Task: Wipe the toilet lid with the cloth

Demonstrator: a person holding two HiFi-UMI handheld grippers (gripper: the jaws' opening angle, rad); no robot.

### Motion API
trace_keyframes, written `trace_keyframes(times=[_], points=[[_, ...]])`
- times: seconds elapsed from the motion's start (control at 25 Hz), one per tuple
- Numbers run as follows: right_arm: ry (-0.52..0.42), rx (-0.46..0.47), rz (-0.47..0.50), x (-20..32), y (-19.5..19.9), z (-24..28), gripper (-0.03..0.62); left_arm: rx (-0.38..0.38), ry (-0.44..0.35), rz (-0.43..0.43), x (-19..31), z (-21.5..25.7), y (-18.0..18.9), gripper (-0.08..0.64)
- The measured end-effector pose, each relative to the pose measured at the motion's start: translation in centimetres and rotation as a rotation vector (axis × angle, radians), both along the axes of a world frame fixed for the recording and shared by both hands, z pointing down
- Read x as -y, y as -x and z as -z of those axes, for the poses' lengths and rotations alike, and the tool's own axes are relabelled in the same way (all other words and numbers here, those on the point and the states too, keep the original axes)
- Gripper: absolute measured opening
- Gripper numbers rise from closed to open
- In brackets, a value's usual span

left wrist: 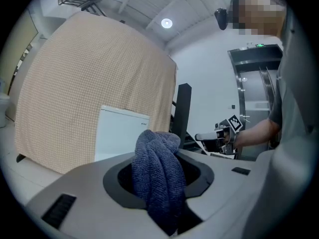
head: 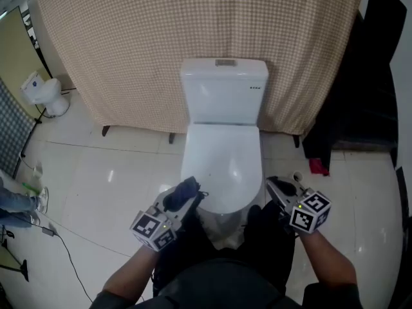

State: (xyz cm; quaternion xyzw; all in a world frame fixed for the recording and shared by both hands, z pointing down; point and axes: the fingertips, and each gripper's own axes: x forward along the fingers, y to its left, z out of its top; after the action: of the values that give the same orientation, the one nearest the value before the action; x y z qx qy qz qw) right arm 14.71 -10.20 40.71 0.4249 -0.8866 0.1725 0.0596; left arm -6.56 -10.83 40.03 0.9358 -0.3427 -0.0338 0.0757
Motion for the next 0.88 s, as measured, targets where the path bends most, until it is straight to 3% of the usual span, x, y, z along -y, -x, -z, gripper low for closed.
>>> trace_keyframes(times=[0.2,0.48,0.88], points=[[-0.042,0.046,-0.009,0.2,0.0,2.8,0.005,-0.046,0.011,0.040,0.2,2.0,0.2,0.132],[-0.071,0.104,-0.070,0.7,-1.8,4.8,0.005,-0.088,-0.050,0.034,-0.1,5.9,0.1,0.132],[-0.098,0.127,-0.099,0.8,-2.6,6.3,0.005,-0.073,-0.103,0.049,-0.1,7.4,-1.0,0.130]])
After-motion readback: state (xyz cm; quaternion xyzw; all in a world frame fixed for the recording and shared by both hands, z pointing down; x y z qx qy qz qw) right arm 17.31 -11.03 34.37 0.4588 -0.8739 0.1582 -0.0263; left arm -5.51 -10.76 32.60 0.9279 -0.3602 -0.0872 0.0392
